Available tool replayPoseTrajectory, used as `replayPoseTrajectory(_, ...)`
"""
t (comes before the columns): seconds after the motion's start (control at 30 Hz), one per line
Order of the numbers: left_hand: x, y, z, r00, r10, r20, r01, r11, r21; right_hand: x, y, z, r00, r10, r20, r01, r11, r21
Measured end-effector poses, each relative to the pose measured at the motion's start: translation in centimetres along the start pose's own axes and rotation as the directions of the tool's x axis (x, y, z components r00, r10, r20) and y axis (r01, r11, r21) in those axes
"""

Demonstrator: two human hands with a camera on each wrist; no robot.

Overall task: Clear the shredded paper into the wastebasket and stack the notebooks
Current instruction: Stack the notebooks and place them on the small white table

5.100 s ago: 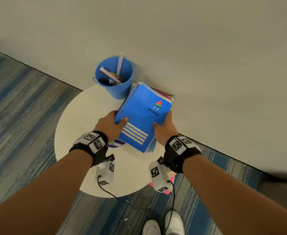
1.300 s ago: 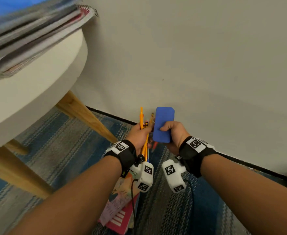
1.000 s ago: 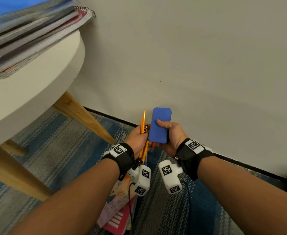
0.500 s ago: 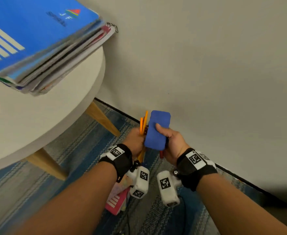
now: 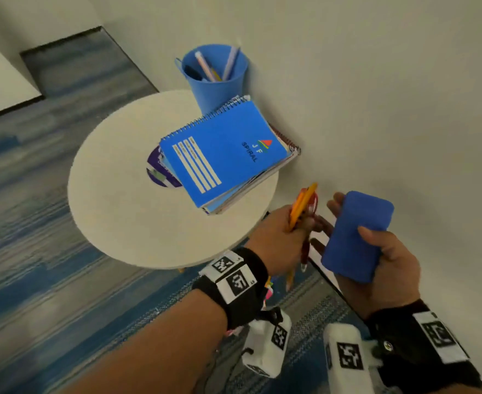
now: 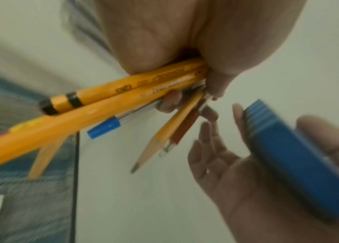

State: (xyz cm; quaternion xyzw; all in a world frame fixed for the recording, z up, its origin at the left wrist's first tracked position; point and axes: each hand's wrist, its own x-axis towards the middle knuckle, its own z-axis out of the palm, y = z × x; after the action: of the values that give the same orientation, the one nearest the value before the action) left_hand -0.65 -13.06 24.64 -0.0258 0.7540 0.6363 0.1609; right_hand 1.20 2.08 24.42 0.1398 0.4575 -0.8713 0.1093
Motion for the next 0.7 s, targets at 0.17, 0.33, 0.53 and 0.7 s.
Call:
replayPoseTrajectory(0.17, 0.7, 7.8, -8.0, 0.929, 0.251, -0.273, -0.225, 0.966, 0.124, 1.9, -3.2, 6.1, 0.996, -0.026, 0.090, 0.037, 0.992, -0.124)
replayPoseTrajectory(0.33, 5.5, 11.2, -17.2, 0.886, 0.392, -0.246, -0.276, 0.874, 0.399, 6.4, -4.1, 13.5, 0.979, -0.196, 0.050, 0.200, 0.902, -0.383)
replayPoseTrajectory(0.53, 7.1, 8.3, -21.5, 0.955, 0.283, -0.085, -0.207, 0.846, 0.492, 12.5, -4.4, 17.2, 0.966, -0.254, 0.046, 0.225, 0.744, -0.629)
replayPoseTrajectory(0.7, 8.9, 8.1, -21.8, 0.938, 0.290, -0.188, -0.188, 0.885, 0.426, 14.7, -5.2, 17.4, 0.967, -0.245, 0.071, 0.218, 0.650, -0.728)
